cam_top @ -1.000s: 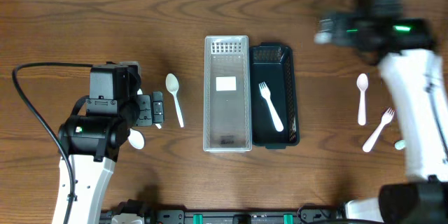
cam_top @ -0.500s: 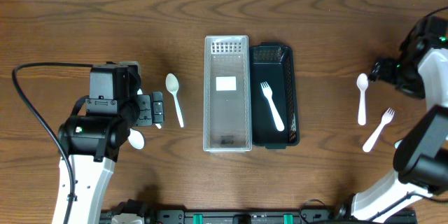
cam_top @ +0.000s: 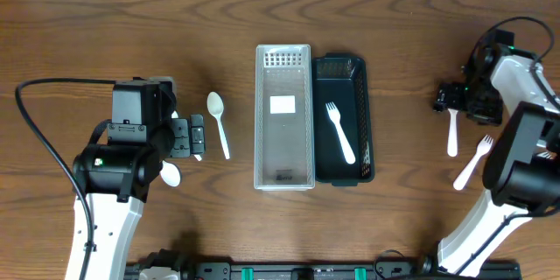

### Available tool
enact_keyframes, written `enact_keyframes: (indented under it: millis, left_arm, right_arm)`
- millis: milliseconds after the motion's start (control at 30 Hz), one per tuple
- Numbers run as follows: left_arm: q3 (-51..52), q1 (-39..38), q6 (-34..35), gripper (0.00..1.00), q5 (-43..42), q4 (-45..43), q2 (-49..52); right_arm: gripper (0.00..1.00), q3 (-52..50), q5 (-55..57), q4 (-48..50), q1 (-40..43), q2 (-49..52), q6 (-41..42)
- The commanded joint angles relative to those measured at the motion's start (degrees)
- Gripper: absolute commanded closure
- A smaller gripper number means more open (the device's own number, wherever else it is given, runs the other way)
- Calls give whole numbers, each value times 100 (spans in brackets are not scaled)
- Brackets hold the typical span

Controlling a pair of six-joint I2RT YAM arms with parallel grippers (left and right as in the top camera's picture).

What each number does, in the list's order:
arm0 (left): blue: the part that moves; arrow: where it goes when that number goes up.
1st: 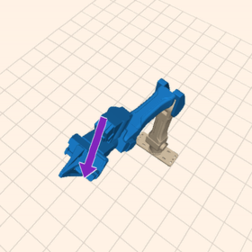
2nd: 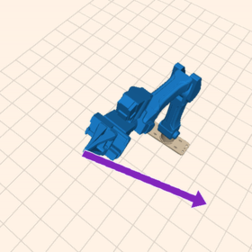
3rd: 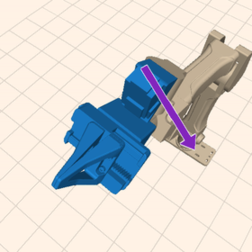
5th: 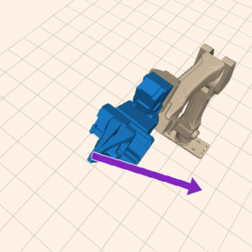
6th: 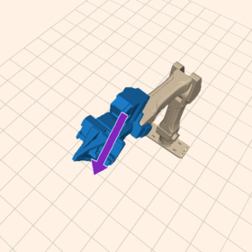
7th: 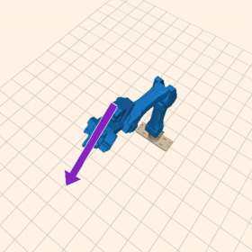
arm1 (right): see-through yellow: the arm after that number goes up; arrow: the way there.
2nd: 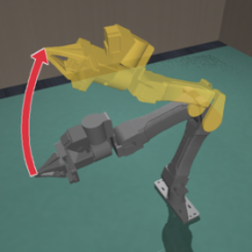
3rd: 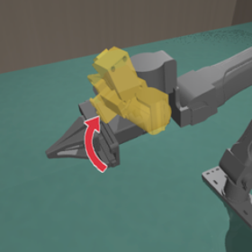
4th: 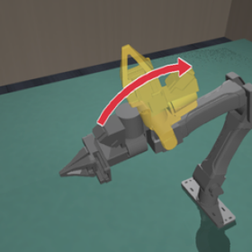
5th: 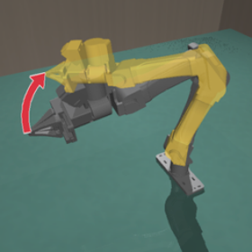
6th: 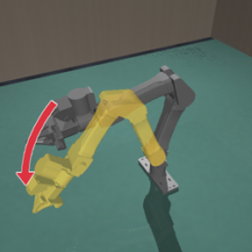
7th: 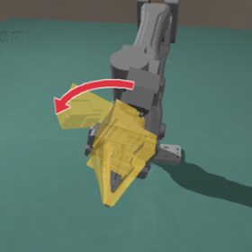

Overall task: Pack container
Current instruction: 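Grasp the white spoon with the right gripper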

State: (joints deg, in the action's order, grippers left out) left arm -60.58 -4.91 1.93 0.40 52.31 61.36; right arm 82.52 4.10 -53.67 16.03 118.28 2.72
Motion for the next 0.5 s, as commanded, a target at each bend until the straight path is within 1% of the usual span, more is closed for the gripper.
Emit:
enact_keyframes:
  millis: [0, 333, 400, 467]
  left_arm:
    - [-105, 35, 72, 2, 63, 13, 7]
    - [-105, 35, 74, 2, 63, 11, 7]
    - [-105, 35, 72, 2, 63, 11, 7]
    - [-105, 35, 72, 2, 63, 13, 7]
  right_arm:
    - [1, -83, -4, 44, -31, 103, -114]
    - [1, -365, -4, 205, -24, 103, -111]
    - [4, -374, -4, 205, -26, 103, -111]
    - [14, -376, -4, 203, -26, 103, -111]
